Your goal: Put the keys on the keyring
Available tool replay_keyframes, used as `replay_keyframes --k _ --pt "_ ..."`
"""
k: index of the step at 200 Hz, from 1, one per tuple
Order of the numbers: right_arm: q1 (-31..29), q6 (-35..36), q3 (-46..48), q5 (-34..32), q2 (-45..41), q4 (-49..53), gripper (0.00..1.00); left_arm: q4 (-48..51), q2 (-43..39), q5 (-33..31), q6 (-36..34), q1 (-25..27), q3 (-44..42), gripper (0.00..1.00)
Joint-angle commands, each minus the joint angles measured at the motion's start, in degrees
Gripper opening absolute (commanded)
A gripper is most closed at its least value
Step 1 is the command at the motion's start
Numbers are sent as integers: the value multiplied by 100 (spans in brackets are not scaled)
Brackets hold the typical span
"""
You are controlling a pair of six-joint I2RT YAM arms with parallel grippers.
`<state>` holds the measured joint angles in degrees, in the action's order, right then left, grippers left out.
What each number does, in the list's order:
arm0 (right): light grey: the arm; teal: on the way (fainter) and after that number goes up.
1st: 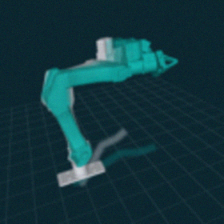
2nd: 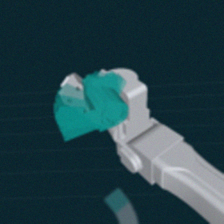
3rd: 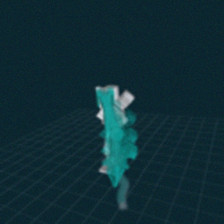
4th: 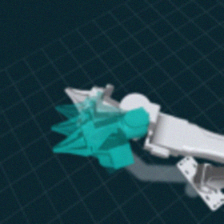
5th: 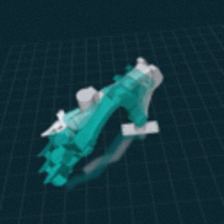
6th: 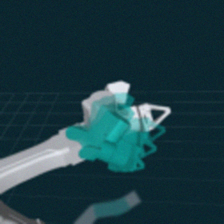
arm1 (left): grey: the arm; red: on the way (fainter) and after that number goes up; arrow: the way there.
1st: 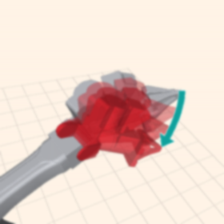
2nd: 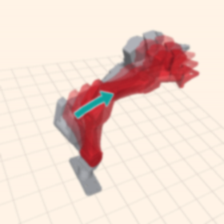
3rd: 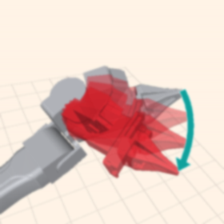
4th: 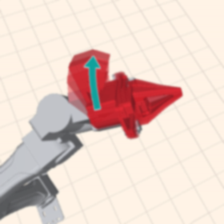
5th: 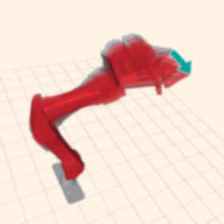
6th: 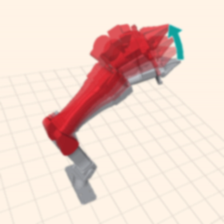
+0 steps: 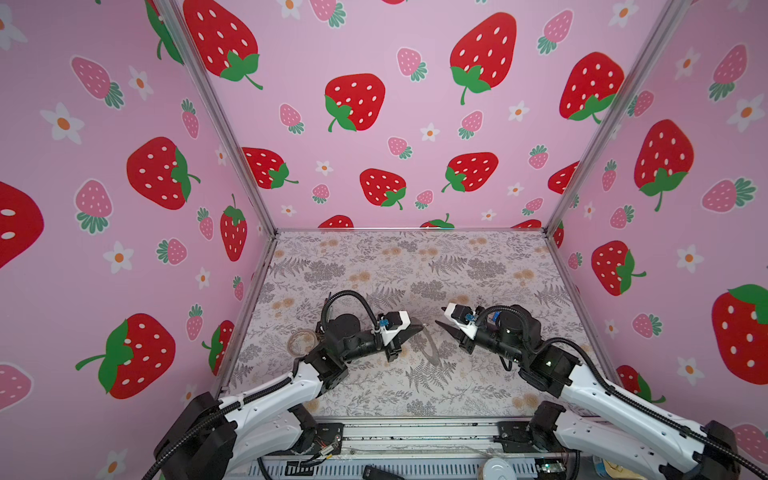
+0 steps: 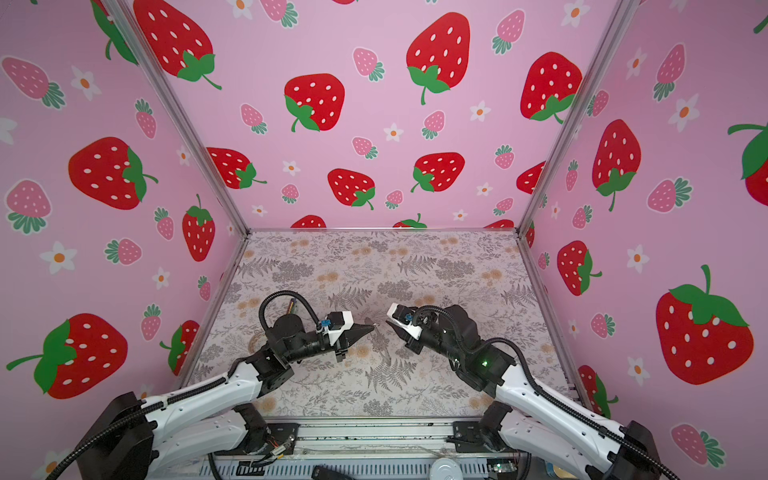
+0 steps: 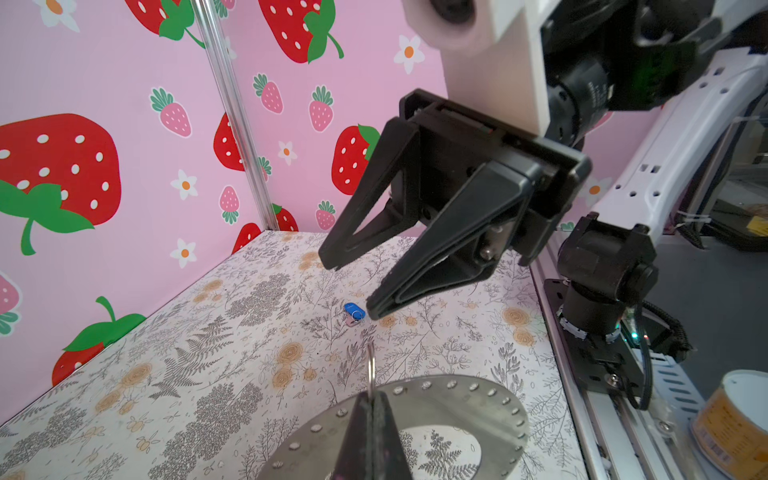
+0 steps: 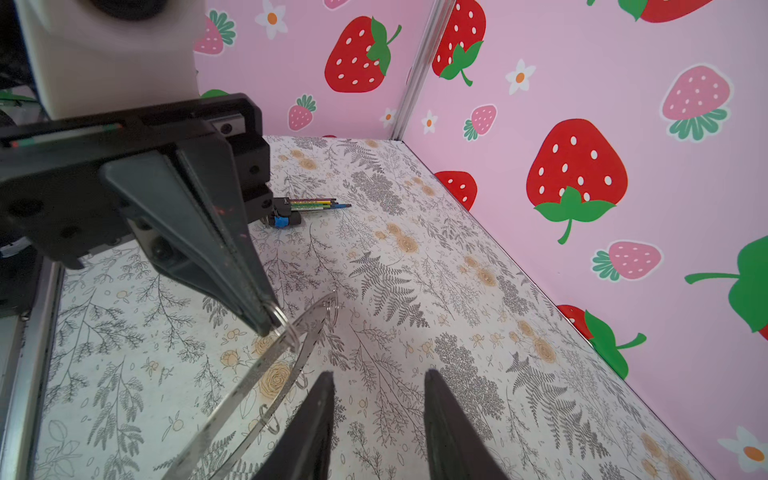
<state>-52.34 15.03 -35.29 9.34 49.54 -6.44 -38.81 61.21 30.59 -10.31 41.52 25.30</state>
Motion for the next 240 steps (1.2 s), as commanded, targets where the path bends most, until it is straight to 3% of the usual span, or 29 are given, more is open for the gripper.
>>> replay_keyframes --k 1,101,179,240 --pt "28 18 123 439 32 -214 35 -270 30 341 73 -52 330 0" --pt "39 84 308 1150 65 -534 24 -318 201 667 92 -76 417 0" --pt "103 42 308 1320 208 -543 14 -285 187 799 26 -75 406 0" --pt "205 70 325 1707 178 -552 16 -197 147 902 -59 -91 387 0"
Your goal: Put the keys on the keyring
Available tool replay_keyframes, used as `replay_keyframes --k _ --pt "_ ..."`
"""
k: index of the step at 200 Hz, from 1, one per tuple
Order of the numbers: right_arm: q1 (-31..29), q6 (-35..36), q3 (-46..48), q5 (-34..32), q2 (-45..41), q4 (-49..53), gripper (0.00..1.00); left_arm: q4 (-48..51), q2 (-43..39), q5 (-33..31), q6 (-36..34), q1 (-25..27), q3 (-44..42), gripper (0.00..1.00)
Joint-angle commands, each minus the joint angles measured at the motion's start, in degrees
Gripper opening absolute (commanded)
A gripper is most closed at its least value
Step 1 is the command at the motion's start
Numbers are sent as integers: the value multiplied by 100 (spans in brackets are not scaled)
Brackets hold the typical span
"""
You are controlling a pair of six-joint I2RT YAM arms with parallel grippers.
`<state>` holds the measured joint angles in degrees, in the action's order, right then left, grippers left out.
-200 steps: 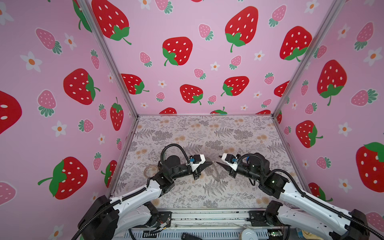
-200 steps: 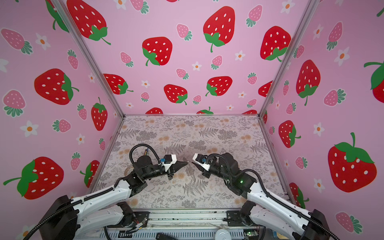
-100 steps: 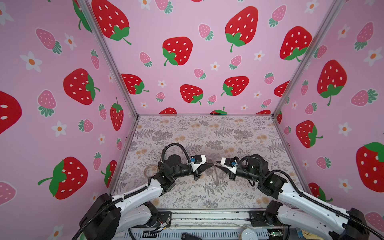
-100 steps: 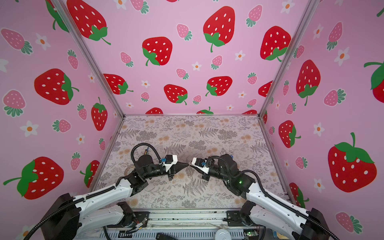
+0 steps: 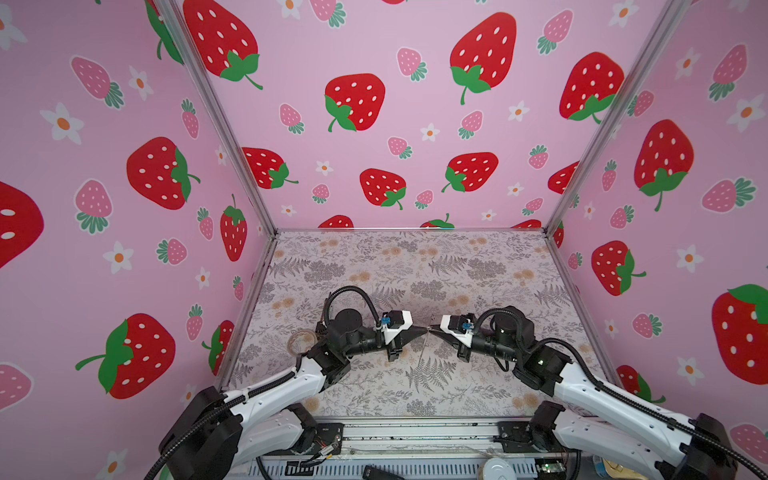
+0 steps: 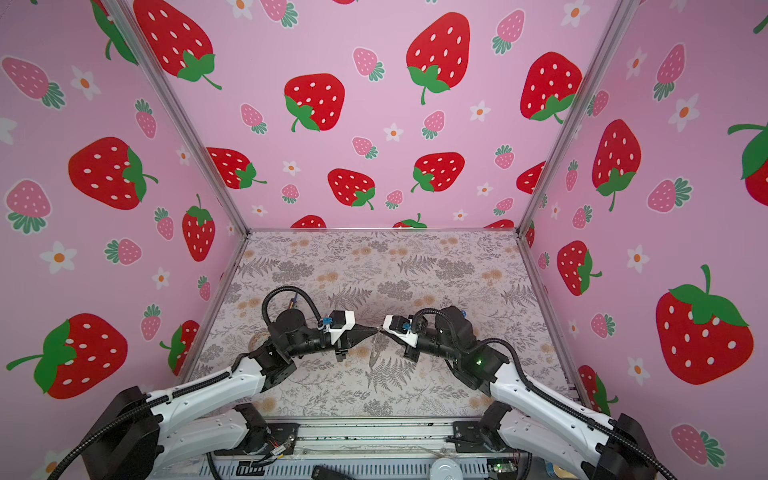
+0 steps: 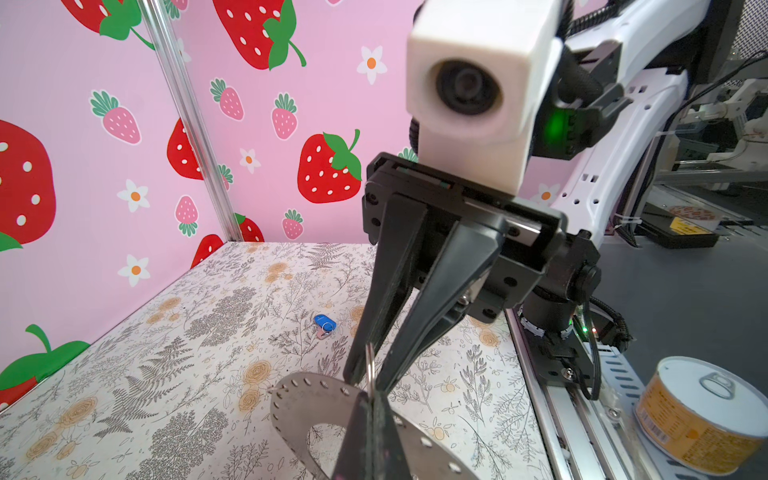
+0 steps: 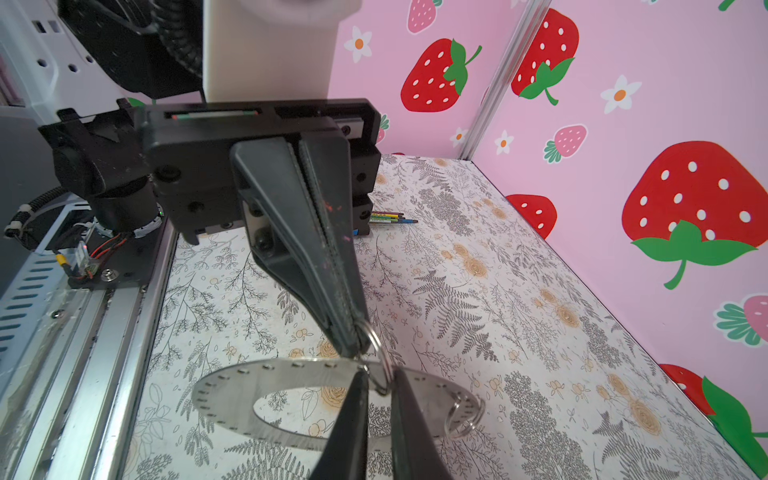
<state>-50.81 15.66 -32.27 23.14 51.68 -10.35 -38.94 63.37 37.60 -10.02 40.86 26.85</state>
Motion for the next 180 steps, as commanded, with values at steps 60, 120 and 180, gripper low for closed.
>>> replay_keyframes --k 60,120,180 --pt "167 40 -35 758 169 -33 13 -140 -114 368 -147 -24 238 0" --pt "230 128 -35 868 141 19 4 228 -106 540 -351 -25 322 0" --pt "274 299 -272 670 187 728 0 1668 -404 103 -1328 -25 643 30"
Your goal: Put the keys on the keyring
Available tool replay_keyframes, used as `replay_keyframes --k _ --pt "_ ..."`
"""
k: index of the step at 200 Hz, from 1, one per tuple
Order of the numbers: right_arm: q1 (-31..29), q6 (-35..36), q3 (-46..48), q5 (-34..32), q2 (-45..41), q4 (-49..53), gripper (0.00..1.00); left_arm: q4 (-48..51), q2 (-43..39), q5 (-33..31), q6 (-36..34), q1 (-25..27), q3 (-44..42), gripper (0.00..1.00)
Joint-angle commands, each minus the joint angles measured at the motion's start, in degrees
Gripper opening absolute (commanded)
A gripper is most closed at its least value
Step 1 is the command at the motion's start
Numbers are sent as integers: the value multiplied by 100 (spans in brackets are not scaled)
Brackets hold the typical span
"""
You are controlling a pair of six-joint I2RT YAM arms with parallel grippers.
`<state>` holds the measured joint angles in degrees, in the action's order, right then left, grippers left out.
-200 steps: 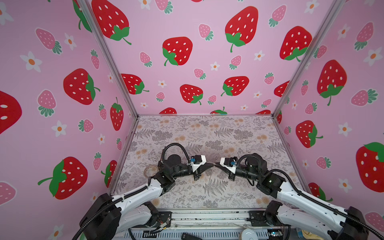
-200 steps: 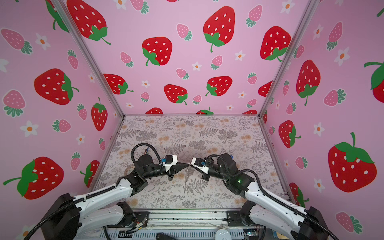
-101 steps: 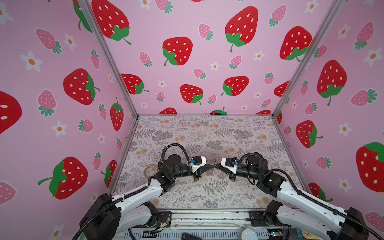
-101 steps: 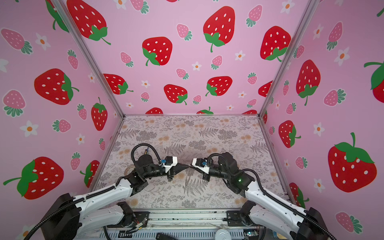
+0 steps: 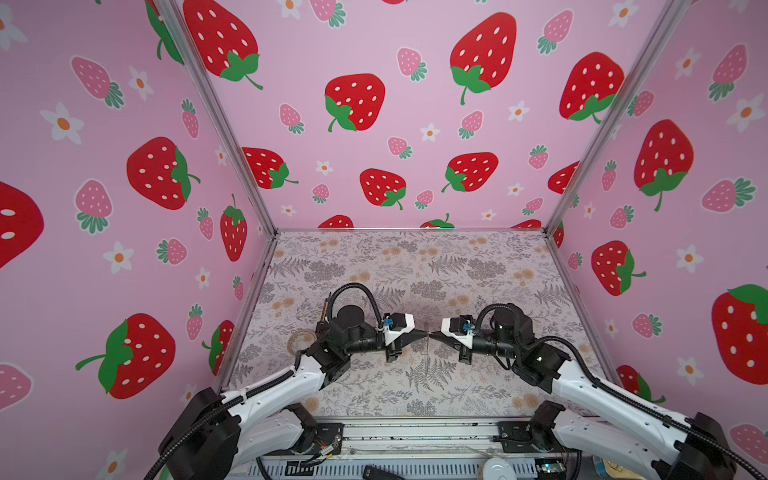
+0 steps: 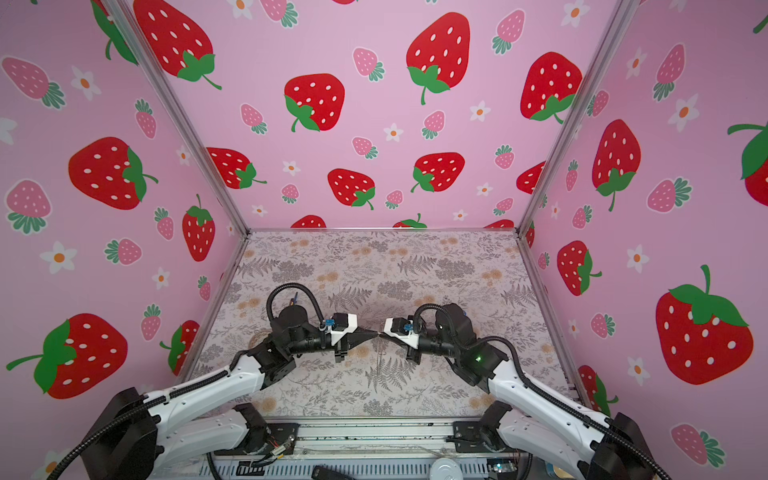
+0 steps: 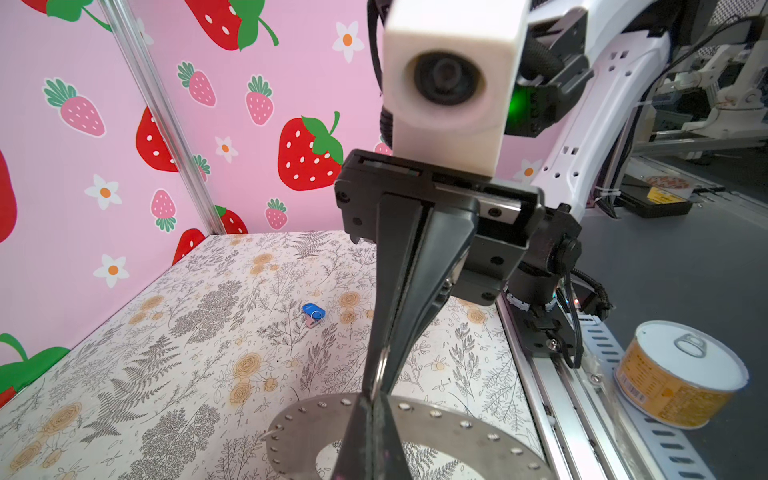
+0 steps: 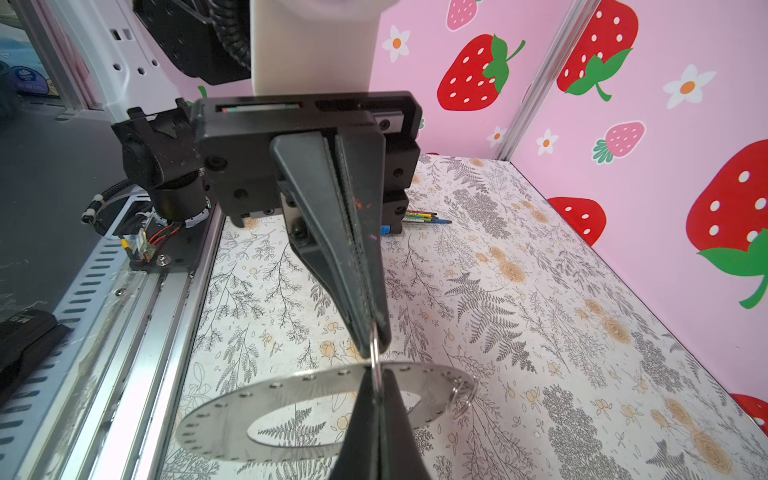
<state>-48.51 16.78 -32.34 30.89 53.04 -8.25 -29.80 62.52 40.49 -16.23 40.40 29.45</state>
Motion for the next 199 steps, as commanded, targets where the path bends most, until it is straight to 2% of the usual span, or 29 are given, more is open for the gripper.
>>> replay_keyframes --k 1,21,36,52,63,95,127,199 --pt "44 200 -287 -126 59 557 0 786 -328 -215 -724 25 384 30" --pt "51 287 -656 -365 284 1337 0 1424 -626 -745 -1328 75 507 33" --pt "57 277 -869 -522 438 1754 0 1755 -832 -1412 -1818 267 526 33" --pt "59 246 -1091 -606 609 2074 0 1927 -1014 -2495 -2566 785 478 33" --pt "57 238 -1231 -631 700 2236 0 2001 -1062 -2967 -3006 1120 440 33" --pt "53 256 -1521 -672 929 2537 0 1848 -875 -3965 -3464 1576 430 33" --pt "49 289 -1727 -681 1064 2855 0 1512 -629 -4411 -3675 1751 468 31" --pt "50 299 -1833 -664 1147 3091 0 1477 -265 -4505 -3712 1848 674 29"
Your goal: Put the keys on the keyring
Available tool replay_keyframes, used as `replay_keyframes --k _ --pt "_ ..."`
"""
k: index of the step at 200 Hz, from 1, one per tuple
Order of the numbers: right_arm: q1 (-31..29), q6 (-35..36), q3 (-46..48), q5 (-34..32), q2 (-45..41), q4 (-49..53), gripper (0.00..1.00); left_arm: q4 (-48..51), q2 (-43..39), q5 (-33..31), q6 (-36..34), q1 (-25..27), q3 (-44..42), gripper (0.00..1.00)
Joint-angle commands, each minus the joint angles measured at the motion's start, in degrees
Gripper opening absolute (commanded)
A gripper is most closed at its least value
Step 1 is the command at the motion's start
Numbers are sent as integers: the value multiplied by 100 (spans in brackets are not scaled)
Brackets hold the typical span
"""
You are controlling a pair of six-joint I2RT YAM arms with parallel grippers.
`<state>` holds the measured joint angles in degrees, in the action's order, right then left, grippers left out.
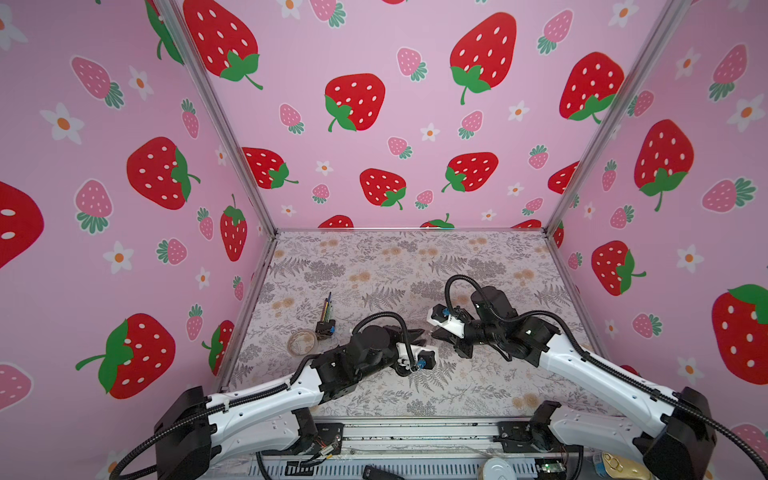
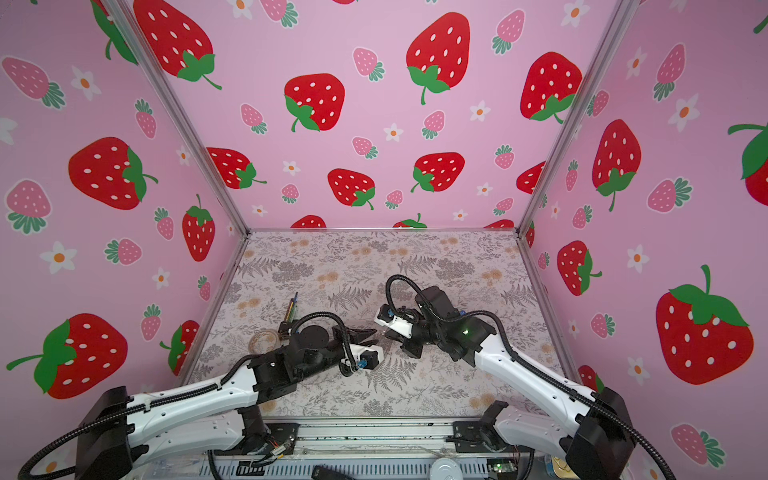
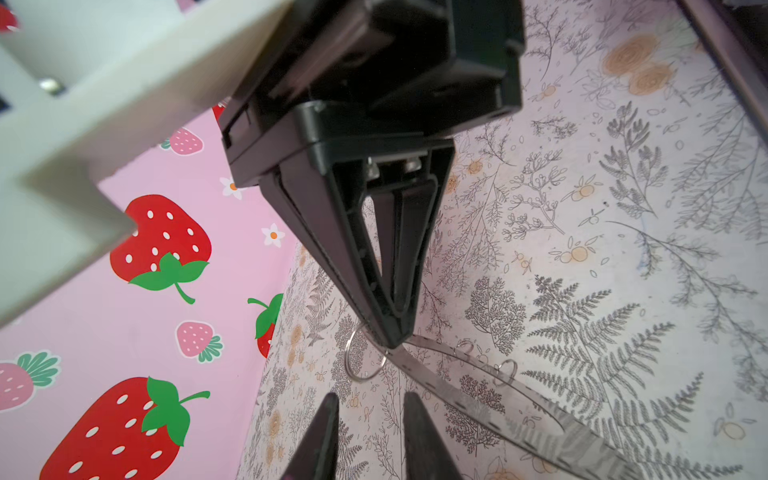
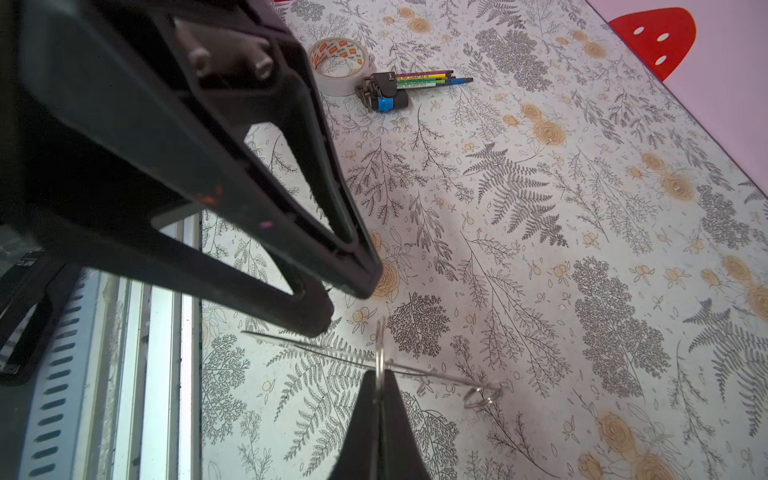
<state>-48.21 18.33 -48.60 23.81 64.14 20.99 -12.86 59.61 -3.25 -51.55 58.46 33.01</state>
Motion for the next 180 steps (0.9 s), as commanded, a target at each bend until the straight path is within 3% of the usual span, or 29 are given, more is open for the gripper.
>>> replay_keyframes --k 1,180 --pt "16 145 -205 44 41 172 0 -217 29 -132 -184 43 318 29" --pt "-17 -14 -110 304 -42 -96 1 99 452 -212 62 135 645 20"
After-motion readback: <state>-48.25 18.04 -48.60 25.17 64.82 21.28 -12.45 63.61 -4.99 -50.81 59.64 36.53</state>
